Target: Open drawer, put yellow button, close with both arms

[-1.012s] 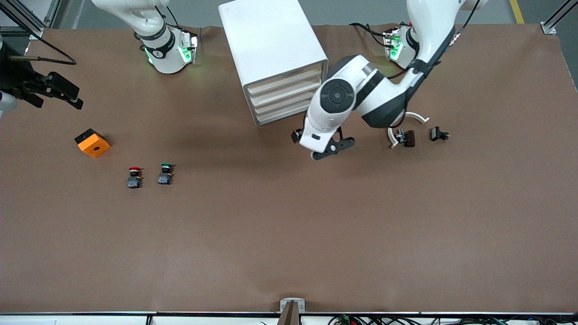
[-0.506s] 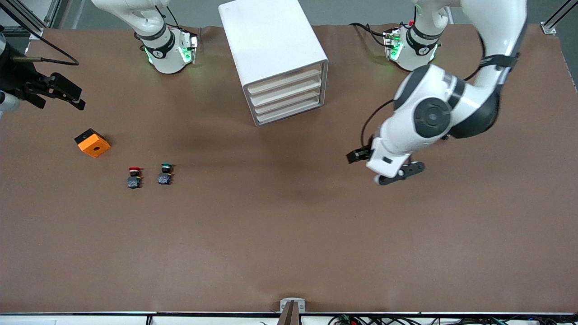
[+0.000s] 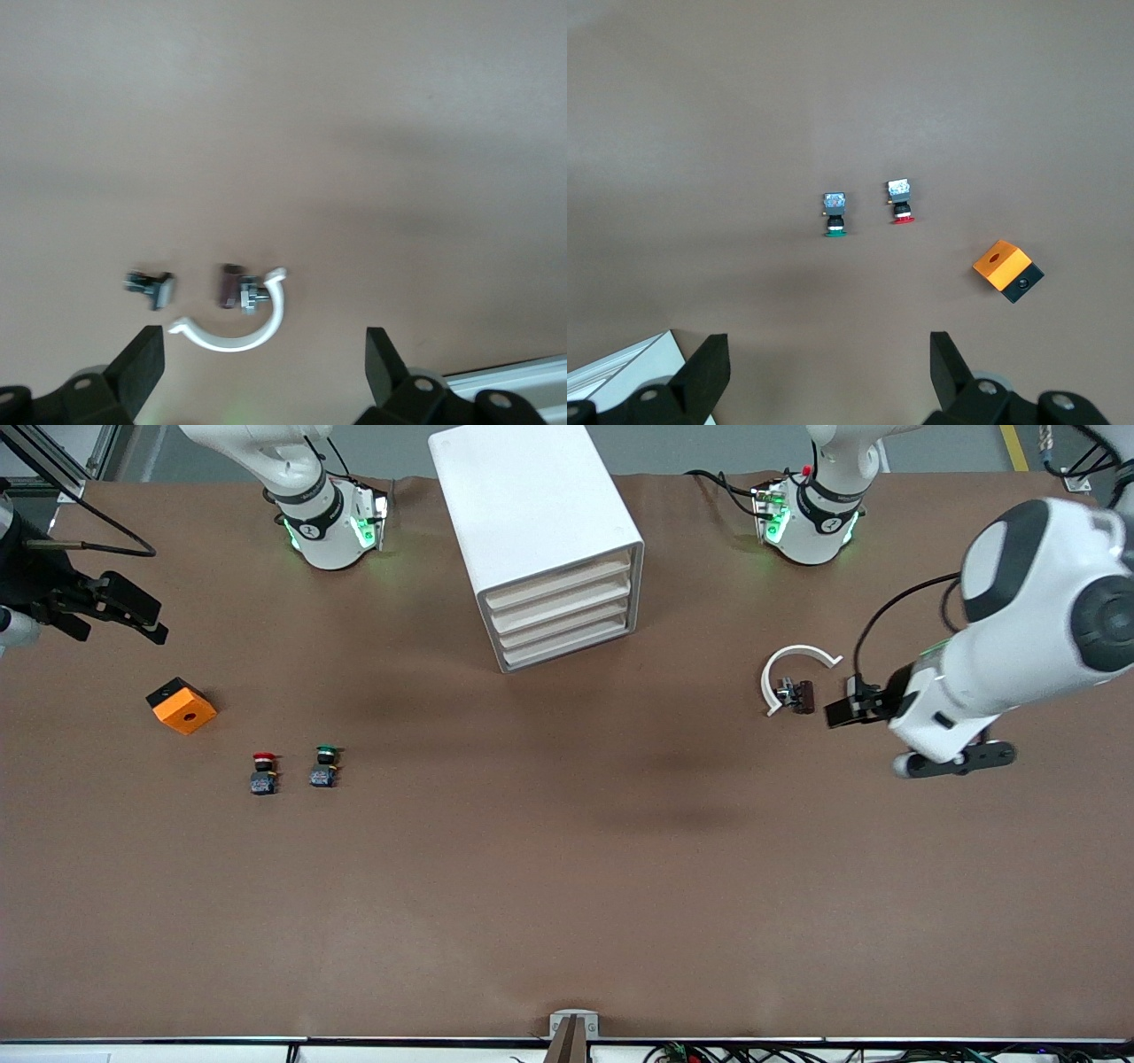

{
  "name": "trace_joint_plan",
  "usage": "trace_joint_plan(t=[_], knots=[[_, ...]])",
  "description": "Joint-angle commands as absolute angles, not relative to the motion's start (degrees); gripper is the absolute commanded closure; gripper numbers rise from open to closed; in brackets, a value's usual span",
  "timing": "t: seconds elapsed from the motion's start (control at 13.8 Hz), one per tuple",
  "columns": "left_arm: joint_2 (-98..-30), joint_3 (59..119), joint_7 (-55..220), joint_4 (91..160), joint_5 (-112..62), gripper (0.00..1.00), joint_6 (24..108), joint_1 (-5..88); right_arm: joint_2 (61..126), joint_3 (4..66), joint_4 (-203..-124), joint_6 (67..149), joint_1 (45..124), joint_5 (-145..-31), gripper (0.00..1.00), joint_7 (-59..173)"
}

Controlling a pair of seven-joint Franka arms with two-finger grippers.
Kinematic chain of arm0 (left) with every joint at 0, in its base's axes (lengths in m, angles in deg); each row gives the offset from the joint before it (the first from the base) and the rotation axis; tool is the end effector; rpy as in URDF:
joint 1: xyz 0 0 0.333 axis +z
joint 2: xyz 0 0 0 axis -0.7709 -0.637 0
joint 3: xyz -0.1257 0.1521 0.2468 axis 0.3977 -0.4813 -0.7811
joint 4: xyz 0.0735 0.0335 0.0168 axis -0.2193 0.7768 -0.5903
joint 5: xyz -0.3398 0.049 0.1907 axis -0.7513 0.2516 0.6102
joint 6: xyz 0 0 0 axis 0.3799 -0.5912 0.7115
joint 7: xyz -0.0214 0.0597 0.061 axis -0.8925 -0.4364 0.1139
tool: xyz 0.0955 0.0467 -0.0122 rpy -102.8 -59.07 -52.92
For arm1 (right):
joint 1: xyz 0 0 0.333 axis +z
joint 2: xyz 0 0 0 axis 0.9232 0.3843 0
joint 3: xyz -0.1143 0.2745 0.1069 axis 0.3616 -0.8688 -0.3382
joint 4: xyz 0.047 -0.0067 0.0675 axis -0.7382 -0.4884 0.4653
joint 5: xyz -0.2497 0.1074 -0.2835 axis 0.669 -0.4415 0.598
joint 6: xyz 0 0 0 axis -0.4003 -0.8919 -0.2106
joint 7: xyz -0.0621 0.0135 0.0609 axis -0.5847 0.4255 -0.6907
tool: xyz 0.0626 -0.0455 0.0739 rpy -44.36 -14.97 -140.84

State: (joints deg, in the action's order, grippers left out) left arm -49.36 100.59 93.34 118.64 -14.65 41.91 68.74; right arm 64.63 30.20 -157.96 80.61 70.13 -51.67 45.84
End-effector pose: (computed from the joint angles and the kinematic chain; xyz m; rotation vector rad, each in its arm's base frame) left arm 0.5888 -0.0940 0.5141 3.0932 0.1593 -0.2597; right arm 0.5195 0.0212 0.6491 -3.1215 0.1117 -0.0103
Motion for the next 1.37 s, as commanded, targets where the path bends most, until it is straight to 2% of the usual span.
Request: trace_joint_plan(t=[0.0, 0.22, 0.43, 0.87, 1.3], knots=[[-42.9, 101.3, 85.5, 122.0, -14.1, 0.0, 39.9, 73.9, 63.1, 30.2, -159.5, 81.3, 70.2, -51.7, 0.0, 44.9], [-37.3, 101.2, 81.2, 125.3, -15.1, 0.0, 40.0, 76.4, 63.1, 30.2, -159.4, 81.2, 70.2, -51.7, 0.0, 44.9], [-36.0, 100.7, 81.4, 125.2, -17.8, 0.0, 39.9, 75.2, 63.1, 30.2, -159.5, 81.2, 70.2, -51.7, 0.0, 44.9], [-36.2, 80.8, 82.4, 125.2, -17.8, 0.0, 39.9, 54.3, 63.1, 30.5, -159.4, 80.7, 69.9, -51.9, 0.0, 45.1], [-36.2, 76.7, 82.7, 124.7, -17.8, 0.0, 39.9, 49.6, 63.3, 30.8, -159.4, 79.3, 68.4, -51.4, 0.0, 48.3]])
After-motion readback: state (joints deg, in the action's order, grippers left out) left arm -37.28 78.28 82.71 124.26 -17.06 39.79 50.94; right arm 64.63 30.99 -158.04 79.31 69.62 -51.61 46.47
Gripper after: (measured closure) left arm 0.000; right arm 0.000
